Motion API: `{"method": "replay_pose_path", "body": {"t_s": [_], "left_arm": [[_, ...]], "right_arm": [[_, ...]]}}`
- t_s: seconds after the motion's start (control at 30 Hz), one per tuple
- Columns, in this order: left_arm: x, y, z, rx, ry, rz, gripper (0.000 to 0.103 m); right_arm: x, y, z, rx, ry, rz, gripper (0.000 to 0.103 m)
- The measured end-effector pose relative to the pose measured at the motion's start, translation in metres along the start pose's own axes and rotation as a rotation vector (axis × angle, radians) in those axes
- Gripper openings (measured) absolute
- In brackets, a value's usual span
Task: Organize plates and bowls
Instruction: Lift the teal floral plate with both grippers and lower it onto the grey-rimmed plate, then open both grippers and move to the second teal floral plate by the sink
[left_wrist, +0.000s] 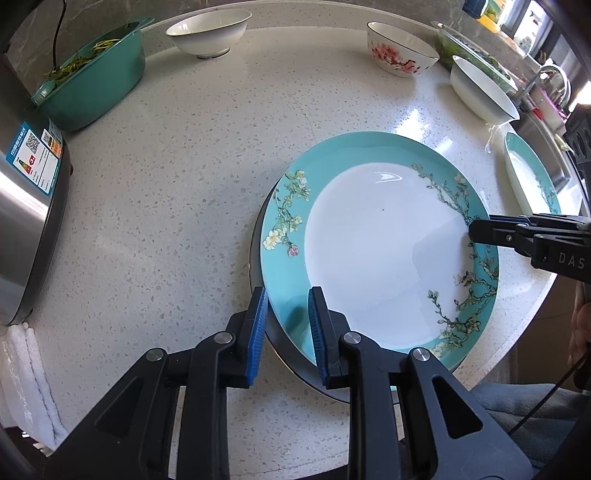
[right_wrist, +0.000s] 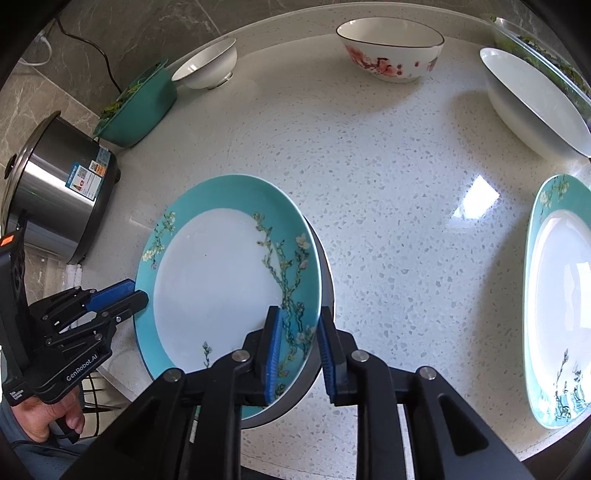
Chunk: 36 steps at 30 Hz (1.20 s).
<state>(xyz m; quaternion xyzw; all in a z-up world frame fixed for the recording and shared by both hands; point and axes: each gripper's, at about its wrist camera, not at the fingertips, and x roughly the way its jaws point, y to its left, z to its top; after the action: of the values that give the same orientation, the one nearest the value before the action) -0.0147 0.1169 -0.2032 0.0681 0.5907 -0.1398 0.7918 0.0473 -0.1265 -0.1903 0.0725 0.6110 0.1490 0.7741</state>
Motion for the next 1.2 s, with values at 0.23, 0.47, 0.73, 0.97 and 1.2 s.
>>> {"method": "replay_pose_path", "body": {"t_s": [0.23, 0.47, 0.73, 0.97, 1.2], "left_arm": [[-0.003, 0.003, -0.002, -0.019, -0.01, -0.002, 0.024], [-0.014, 0.009, -0.001, -0.032, -0.047, -0.014, 0.059], [-0.044, 0.01, 0.015, -0.086, -0.126, -0.095, 0.078], [-0.073, -0.054, 0.049, 0.001, -0.204, -0.211, 0.082], [-0.047, -0.151, 0.074, 0.026, -0.129, -0.299, 0.082]], "right_arm": [[-0.001, 0.006, -0.004, -0.024, -0.006, -0.051, 0.028], [-0.001, 0.01, -0.004, -0.027, -0.023, -0.036, 0.035], [-0.03, 0.003, -0.007, -0.007, -0.085, 0.069, 0.07], [-0.091, -0.061, -0.016, 0.122, -0.201, 0.282, 0.071], [-0.154, -0.172, -0.033, 0.197, -0.293, 0.322, 0.072]]}}
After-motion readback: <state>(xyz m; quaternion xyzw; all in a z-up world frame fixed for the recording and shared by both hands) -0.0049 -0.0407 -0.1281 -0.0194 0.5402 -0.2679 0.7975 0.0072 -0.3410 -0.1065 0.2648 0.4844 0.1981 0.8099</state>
